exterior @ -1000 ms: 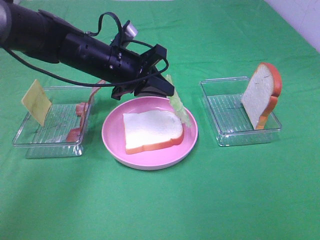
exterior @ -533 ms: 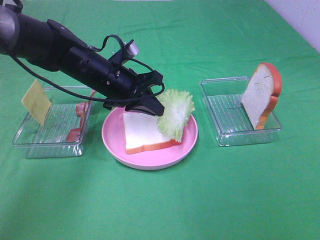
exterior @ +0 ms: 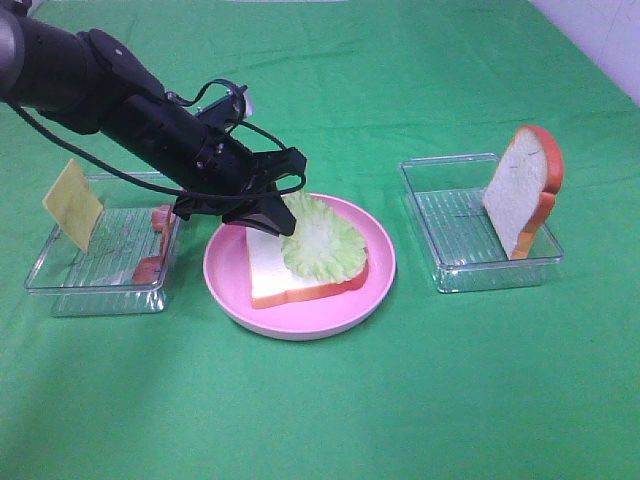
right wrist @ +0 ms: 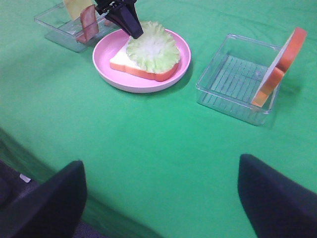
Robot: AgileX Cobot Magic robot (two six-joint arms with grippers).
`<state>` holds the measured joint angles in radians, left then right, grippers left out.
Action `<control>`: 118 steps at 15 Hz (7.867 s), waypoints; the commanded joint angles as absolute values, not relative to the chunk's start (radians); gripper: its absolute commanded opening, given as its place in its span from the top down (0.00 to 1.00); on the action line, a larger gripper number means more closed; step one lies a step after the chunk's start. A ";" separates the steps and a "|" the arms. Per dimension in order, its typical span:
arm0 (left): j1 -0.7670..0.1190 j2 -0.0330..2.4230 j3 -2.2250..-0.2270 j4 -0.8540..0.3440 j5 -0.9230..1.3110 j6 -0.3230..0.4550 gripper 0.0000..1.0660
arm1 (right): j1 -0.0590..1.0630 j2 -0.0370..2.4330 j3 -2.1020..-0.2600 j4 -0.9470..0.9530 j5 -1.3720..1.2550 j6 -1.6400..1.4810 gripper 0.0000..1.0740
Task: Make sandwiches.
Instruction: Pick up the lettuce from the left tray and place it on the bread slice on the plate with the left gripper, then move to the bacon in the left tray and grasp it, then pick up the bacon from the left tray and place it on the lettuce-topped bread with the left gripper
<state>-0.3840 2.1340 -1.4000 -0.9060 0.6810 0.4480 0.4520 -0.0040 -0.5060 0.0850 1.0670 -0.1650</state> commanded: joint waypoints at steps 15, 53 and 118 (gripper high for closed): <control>-0.387 2.027 -1.434 -0.823 0.673 0.392 0.27 | 0.450 -0.027 -0.503 0.091 1.061 -0.171 0.29; -0.407 2.230 -1.803 0.115 0.915 -0.385 0.40 | 0.450 -0.027 -0.503 0.092 1.061 -0.171 0.29; -0.564 2.202 -1.798 -0.127 0.941 -0.139 0.99 | 0.450 -0.027 -0.503 0.092 1.061 -0.171 0.29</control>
